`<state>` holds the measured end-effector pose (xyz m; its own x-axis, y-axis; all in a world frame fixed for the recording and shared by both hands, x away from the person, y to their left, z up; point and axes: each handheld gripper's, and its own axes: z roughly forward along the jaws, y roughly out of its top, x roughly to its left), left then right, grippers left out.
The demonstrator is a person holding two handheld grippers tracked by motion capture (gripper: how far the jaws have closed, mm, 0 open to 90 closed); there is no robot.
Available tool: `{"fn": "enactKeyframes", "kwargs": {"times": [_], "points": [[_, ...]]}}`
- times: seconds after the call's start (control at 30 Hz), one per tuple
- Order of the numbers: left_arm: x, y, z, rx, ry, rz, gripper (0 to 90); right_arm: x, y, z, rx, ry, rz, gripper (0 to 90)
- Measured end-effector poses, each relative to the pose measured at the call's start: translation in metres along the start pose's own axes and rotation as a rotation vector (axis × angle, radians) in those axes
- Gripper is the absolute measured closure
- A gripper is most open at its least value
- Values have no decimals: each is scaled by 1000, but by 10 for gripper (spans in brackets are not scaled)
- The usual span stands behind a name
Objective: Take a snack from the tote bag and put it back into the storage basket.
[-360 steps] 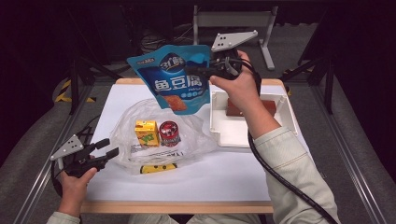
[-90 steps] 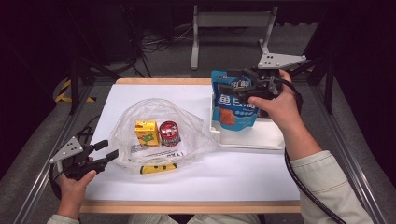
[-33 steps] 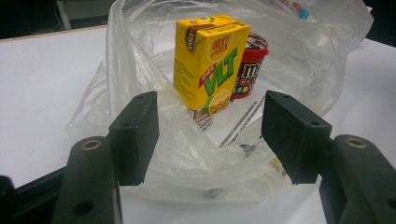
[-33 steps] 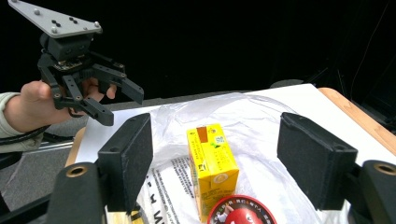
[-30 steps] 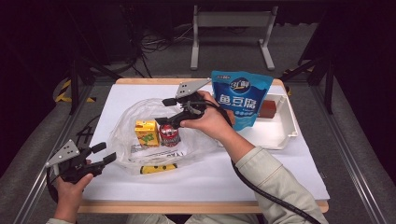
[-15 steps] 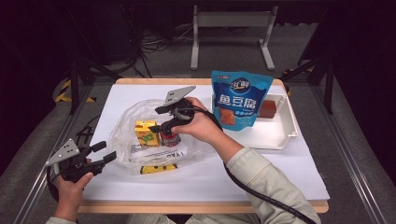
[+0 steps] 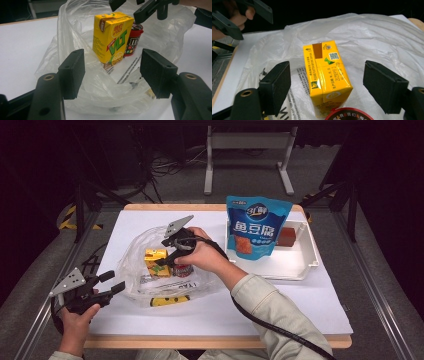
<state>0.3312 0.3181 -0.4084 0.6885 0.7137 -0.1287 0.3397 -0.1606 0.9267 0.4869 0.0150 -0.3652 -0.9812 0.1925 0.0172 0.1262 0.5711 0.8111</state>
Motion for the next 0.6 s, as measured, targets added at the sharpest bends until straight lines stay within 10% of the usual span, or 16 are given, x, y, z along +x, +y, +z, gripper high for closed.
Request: {"fn": "enactKeyframes", "kwargs": {"times": [0.6], "points": [[0, 0, 0, 3, -5, -1, 373, -1, -4, 30, 100, 5, -27, 221]]}}
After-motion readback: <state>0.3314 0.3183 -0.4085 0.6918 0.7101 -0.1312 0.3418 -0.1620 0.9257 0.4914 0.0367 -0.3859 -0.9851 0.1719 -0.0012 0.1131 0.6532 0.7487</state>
